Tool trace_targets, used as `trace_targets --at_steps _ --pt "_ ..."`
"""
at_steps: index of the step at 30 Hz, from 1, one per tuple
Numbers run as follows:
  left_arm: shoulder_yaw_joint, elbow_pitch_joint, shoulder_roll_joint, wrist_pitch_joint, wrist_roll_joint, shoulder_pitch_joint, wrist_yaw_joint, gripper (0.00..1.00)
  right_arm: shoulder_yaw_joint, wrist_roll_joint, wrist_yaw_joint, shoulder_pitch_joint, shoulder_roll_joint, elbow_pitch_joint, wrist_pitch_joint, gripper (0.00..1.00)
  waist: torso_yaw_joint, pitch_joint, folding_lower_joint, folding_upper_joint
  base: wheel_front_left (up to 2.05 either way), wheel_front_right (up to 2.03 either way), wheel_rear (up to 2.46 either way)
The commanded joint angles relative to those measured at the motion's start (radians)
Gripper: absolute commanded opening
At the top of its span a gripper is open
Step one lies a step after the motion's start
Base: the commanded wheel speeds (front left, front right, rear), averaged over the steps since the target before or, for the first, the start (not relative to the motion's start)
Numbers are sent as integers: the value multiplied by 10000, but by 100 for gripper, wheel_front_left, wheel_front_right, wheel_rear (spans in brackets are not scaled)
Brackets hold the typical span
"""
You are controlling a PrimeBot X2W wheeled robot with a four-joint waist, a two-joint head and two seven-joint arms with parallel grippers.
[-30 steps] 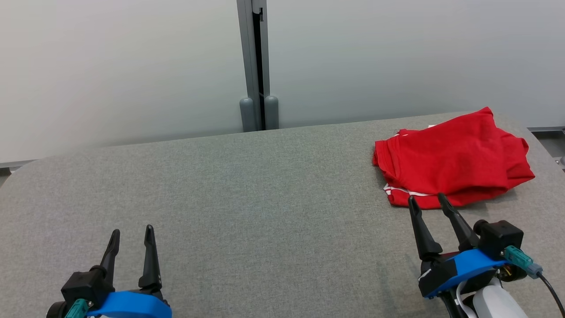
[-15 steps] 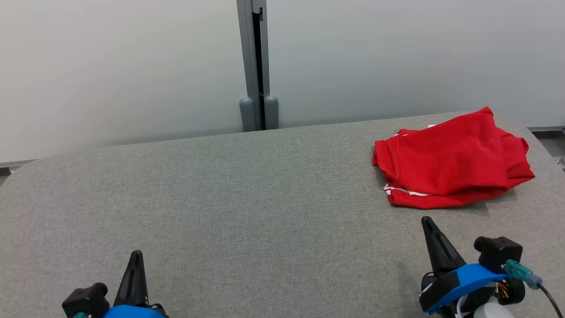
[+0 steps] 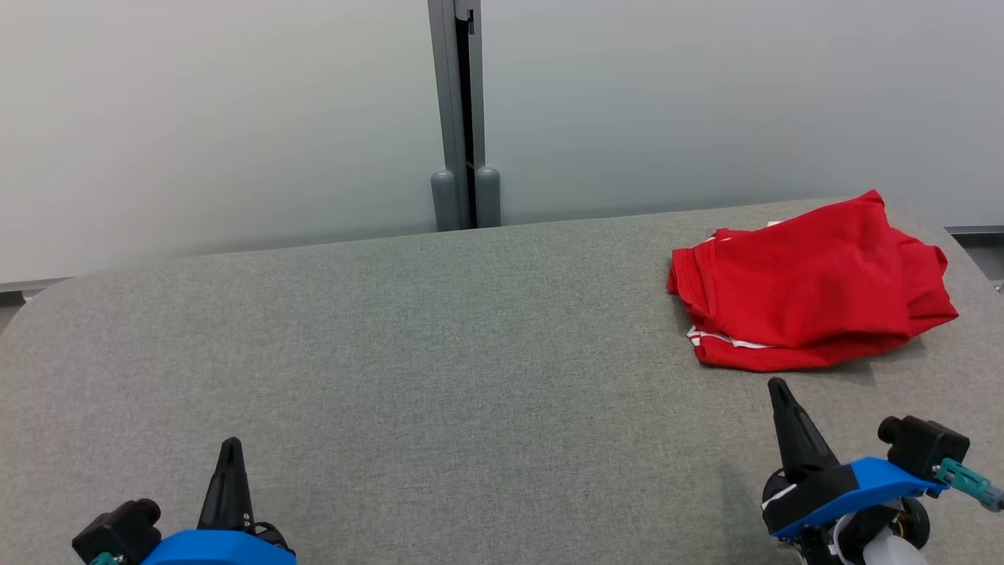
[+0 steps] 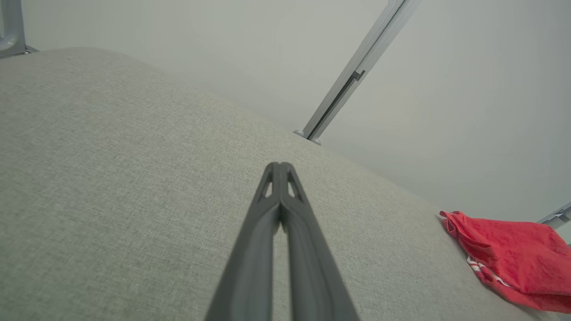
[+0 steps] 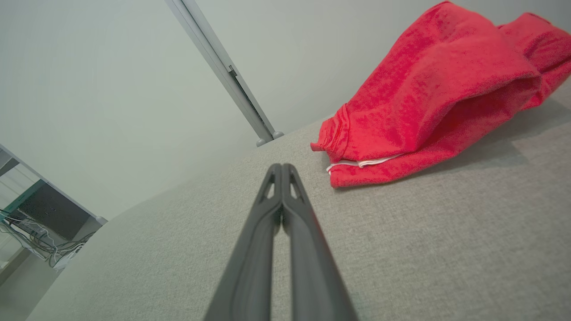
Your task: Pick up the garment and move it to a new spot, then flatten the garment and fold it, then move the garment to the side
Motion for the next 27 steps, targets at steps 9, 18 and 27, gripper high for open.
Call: trace_targets --at_steps 9,18,27 --pt "170 -322 4 384 -1498 -429 -65 0 -329 1423 0 10 80 -428 392 0 52 27 0 0 0 0 0" --pt "264 -443 -27 710 -2716 -530 -84 0 -571 2567 1 90 163 -633 720 0 105 55 0 0 0 0 0" --pt "358 -551 -56 1019 -3825 -616 -103 0 -793 3609 1 161 232 -816 1022 0 158 82 0 0 0 0 0"
